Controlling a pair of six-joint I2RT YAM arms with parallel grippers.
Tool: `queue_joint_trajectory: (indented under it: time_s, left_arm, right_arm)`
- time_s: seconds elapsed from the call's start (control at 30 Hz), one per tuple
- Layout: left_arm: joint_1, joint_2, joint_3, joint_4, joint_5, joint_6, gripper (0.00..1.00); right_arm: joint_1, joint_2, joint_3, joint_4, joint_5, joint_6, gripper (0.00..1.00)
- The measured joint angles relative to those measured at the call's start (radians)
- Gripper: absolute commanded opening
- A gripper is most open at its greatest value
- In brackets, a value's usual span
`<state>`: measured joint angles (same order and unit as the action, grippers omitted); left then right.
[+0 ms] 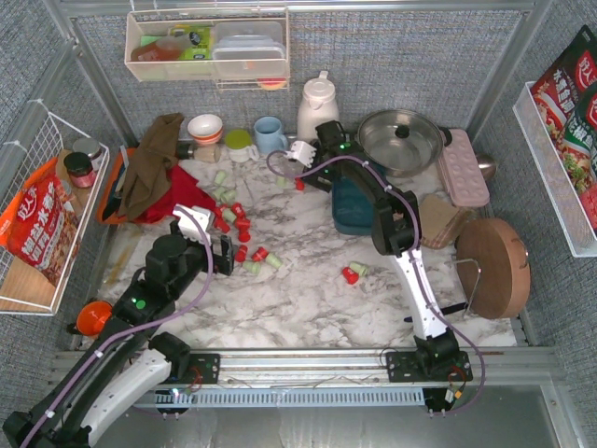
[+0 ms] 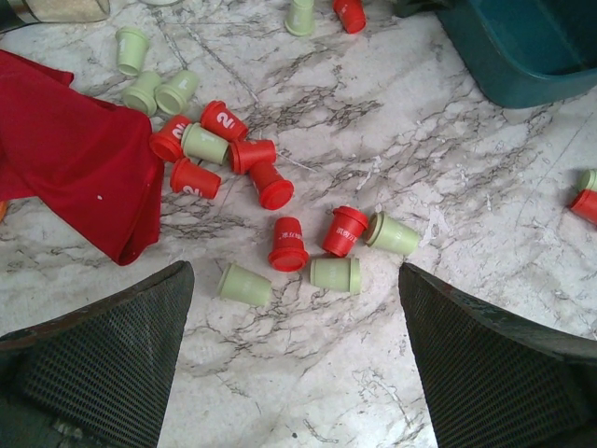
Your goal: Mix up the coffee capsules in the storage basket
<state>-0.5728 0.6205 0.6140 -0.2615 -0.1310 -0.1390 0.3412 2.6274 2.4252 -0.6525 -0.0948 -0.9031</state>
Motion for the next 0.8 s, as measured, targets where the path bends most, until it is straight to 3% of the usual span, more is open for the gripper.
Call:
queue_joint_trajectory:
  time_s: [0.37, 0.67, 0.8]
  left_arm:
    - [0.0, 0.0, -0.001, 0.0, -0.001, 0.0, 0.99]
    - [0.0, 0.0, -0.003, 0.0, -0.001, -0.001, 0.99]
    - [0.0, 0.0, -0.003, 0.0, -0.001, -0.002, 0.99]
  right_arm:
    - [-0.015, 0.018, 0.026, -0.043, -0.055, -0.038, 0.71]
    - [-0.039, 0.006, 0.007, -0.082, -0.072, -0.017, 0.68]
    - [-0.04, -0.003, -0.006, -0.091, -0.075, -0.007, 0.52]
